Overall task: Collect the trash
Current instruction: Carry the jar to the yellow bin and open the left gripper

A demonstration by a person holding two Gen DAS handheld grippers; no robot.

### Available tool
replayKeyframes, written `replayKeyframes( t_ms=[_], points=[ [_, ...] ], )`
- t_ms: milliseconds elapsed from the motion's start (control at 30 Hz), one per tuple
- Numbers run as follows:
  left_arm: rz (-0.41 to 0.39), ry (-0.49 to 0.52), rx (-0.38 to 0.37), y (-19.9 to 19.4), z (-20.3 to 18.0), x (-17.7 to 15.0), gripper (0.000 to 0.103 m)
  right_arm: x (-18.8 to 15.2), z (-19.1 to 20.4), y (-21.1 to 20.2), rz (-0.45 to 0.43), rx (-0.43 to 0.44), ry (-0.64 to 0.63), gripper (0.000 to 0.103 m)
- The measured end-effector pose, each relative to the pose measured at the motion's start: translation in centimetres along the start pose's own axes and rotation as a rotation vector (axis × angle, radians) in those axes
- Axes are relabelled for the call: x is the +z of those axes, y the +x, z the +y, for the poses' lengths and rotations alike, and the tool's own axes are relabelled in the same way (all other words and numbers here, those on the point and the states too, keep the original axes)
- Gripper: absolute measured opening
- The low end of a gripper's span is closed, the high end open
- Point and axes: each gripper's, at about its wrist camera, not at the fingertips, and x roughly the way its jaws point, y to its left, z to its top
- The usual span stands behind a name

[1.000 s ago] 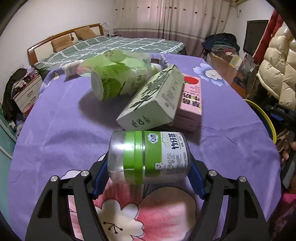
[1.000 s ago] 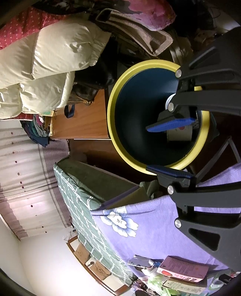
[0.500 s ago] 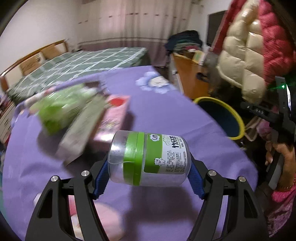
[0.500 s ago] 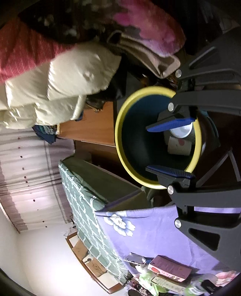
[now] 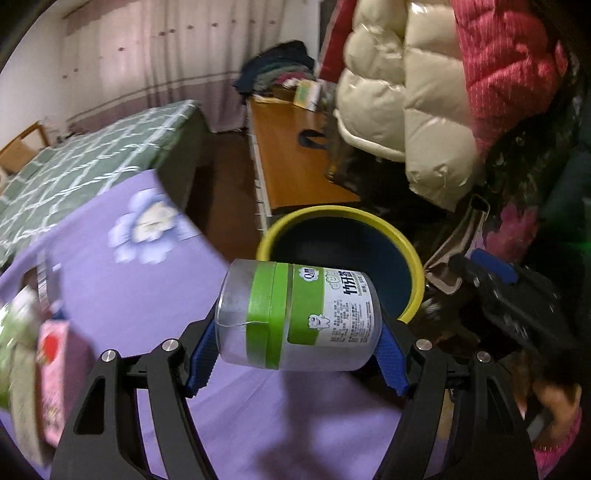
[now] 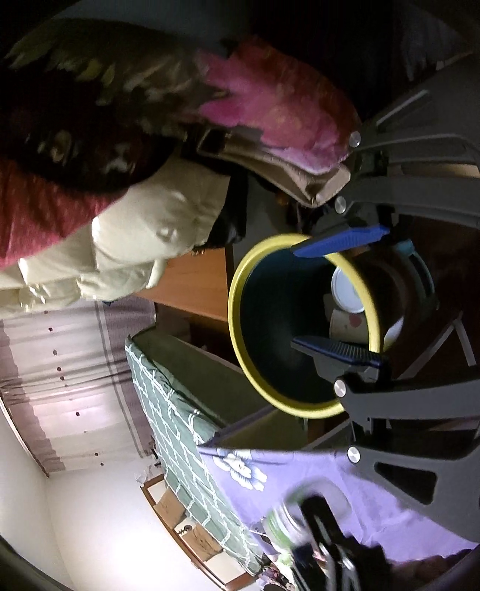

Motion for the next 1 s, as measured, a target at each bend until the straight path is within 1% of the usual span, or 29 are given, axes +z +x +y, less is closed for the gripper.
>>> replayKeyframes(
  t_ms=[133,233,467,500,533,600,733,767,933,1000],
  points=[
    [0.041,0.029,-0.015,3.7,-1.7,1.6,0.072,-0.2,-1.4,0.2,0.004,-0.015,0.017,0.046],
    [0.071,0.046,-0.008,6.5,-2.8,2.7,0.072,-0.4,-2.3,0.7,0.016,-0.02,0.033,0.046],
    [0.131,0.068,-0.001,10.5,-4.1,3.1,0.072,-0.5,-3.4,1.9,0.042,-0.029,0.064,0.047],
    [0.136,0.071,0.002,10.8,-4.2,3.2,0.077,-0.5,-3.5,2.0,0.042,-0.03,0.064,0.05],
    [0.134,0.072,0.008,11.0,-4.3,3.3,0.086,-0.5,-3.5,2.0,0.042,-0.029,0.064,0.051],
    [0.095,0.069,0.031,10.1,-4.2,3.6,0.091,-0.4,-3.4,2.0,0.042,-0.026,0.062,0.052],
    [0.014,0.057,0.059,7.0,-3.6,4.0,0.092,-0.4,-3.0,1.9,0.04,-0.019,0.057,0.052],
    [-0.02,0.048,0.067,5.7,-3.2,3.9,0.093,-0.5,-3.0,1.9,0.04,-0.017,0.055,0.052],
    [-0.138,-0.013,0.106,-0.2,-0.6,2.6,0.098,-0.7,-2.3,1.5,0.041,-0.002,0.043,0.053],
    [-0.165,-0.038,0.124,-2.2,0.6,1.7,0.098,-0.7,-1.6,1.2,0.039,0.004,0.031,0.053]
  ],
)
